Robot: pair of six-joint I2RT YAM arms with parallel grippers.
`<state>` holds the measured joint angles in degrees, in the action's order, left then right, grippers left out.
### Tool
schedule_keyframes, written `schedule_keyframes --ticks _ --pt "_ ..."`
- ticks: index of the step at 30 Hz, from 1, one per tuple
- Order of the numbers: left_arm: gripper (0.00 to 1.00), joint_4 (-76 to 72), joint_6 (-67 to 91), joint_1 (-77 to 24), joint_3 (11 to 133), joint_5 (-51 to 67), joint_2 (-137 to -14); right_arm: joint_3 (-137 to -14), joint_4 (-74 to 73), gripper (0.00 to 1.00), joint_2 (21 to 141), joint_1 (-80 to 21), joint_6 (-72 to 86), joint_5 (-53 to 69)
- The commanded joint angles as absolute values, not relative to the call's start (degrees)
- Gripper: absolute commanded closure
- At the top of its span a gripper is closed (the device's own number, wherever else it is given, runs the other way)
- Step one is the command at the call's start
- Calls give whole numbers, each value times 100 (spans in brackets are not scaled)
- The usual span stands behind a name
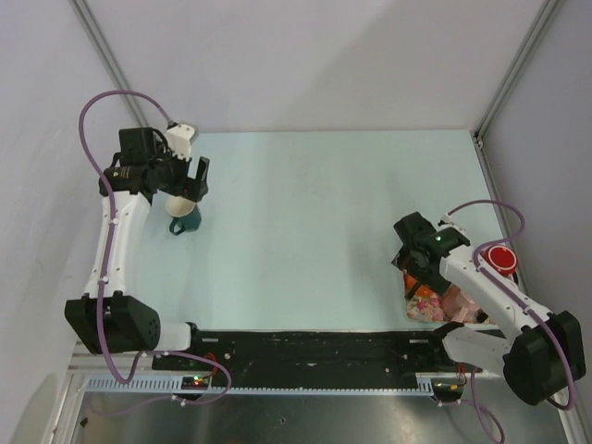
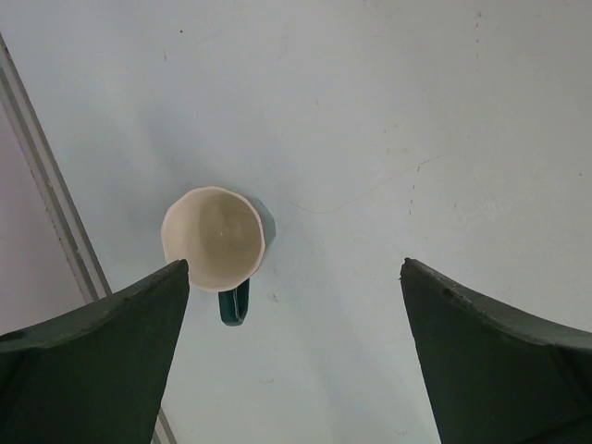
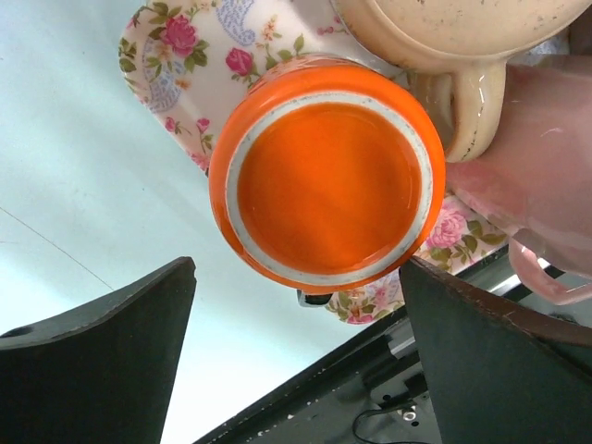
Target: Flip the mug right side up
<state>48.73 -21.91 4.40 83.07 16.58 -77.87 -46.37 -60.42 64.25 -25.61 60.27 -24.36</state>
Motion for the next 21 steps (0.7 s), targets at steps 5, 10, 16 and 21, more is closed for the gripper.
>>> schedule_keyframes --ticks 5,10,16,21 --pt "0 4941 -2180 429 8531 1879 -7613 -4731 -6703 1 6453 -2997 6602 -2663" --pt "0 4970 -2176 430 8568 1985 -7613 -4639 -6689 27 6858 -3444 7251 -2819" --pt "0 4988 -2191 430 8538 2061 -7546 -4619 -6652 41 7209 -3529 7599 -3304" --pt "0 5013 -2187 431 8522 2104 -7509 -4552 -6520 50 7454 -3461 7675 -3605"
